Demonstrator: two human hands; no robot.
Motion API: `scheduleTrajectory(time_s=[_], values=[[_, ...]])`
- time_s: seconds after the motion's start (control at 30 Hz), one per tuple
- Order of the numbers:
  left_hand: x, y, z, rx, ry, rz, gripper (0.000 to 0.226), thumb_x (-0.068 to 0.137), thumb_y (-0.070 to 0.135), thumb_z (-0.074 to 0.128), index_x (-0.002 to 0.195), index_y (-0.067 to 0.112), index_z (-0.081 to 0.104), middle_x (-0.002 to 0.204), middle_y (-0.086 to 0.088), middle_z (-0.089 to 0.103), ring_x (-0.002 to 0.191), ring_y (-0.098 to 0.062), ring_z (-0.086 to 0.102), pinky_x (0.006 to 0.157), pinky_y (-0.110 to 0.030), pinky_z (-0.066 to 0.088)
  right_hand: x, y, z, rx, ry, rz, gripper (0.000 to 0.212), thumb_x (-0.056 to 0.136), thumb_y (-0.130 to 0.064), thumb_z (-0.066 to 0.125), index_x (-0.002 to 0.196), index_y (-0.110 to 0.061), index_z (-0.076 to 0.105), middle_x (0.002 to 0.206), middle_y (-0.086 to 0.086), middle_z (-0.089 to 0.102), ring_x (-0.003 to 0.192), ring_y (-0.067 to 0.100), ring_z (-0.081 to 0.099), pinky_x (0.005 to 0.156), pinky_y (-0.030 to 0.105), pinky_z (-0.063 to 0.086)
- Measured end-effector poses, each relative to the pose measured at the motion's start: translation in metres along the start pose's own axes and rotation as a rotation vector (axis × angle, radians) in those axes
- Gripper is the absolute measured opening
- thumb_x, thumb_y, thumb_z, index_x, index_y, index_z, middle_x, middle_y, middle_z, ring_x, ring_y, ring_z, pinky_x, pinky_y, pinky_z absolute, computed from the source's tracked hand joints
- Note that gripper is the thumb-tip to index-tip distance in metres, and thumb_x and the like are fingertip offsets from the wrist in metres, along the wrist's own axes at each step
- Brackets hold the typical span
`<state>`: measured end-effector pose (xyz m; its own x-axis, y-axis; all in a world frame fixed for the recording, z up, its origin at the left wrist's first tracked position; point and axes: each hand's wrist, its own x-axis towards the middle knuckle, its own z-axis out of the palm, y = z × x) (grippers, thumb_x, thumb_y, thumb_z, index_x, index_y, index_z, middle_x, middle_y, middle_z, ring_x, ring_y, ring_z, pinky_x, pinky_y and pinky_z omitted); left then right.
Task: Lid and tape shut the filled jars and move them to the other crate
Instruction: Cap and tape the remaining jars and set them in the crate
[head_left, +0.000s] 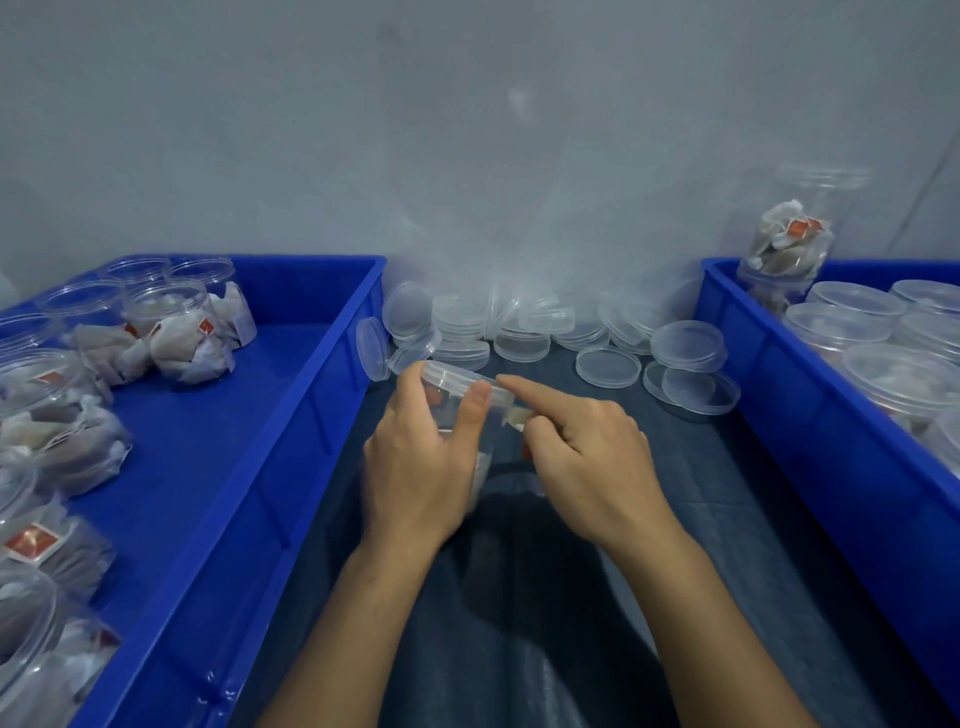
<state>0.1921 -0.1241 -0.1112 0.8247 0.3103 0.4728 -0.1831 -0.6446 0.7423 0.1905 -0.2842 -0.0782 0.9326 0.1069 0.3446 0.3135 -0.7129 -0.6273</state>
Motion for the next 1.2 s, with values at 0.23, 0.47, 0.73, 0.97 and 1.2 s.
scheduleTrajectory(time_s=[0.23,0.47,0.73,0.97,1.2], values=[[0.004,-0.005,-0.004,-0.217,0.067,-0.103,0.048,0.103,0.059,0.03,0.12,0.028,0.063,0.102,0.011,0.072,0.096,-0.011,0.066,0.079,-0.031,0.049,0.001,0.006,-0.001,-0.082,-0.048,-0.047,0.059,0.088,-0.044,0.035,0.145,-0.06,0.042,0.065,-0.018,0.058,0.083,0.027,0.06,0.083,0.046,0.051],[0.003,-0.002,-0.006,-0.071,0.095,-0.022,0.057,0.1,0.065,0.023,0.118,0.025,0.06,0.094,0.012,0.069,0.081,0.01,0.056,0.073,-0.005,0.036,0.001,0.011,0.006,-0.116,-0.014,-0.085,0.052,0.093,-0.039,0.04,0.141,-0.056,0.048,0.062,-0.01,0.051,0.079,0.032,0.06,0.076,0.045,0.051],[0.003,-0.005,-0.006,-0.013,-0.054,0.029,0.07,0.087,0.085,0.035,0.128,0.032,0.055,0.115,0.015,0.068,0.1,-0.005,0.063,0.076,-0.027,0.044,0.002,0.01,0.008,-0.085,-0.03,-0.068,0.057,0.093,-0.041,0.028,0.145,-0.059,0.043,0.078,-0.01,0.063,0.086,0.026,0.06,0.082,0.046,0.049],[0.006,-0.007,-0.007,-0.272,-0.04,-0.089,0.061,0.089,0.081,0.04,0.118,0.032,0.06,0.103,0.012,0.071,0.096,-0.001,0.065,0.075,-0.013,0.044,0.005,0.014,0.009,-0.09,0.022,-0.104,0.047,0.102,-0.033,0.045,0.147,-0.047,0.049,0.064,-0.013,0.053,0.075,0.027,0.06,0.079,0.049,0.052],[0.005,-0.006,-0.009,-0.365,-0.106,-0.114,0.055,0.09,0.082,0.041,0.092,0.032,0.063,0.092,0.015,0.072,0.087,0.0,0.067,0.07,-0.01,0.044,0.008,0.021,0.008,-0.085,0.03,-0.078,0.043,0.1,-0.043,0.044,0.142,-0.049,0.052,0.056,-0.017,0.049,0.074,0.026,0.059,0.08,0.047,0.053]])
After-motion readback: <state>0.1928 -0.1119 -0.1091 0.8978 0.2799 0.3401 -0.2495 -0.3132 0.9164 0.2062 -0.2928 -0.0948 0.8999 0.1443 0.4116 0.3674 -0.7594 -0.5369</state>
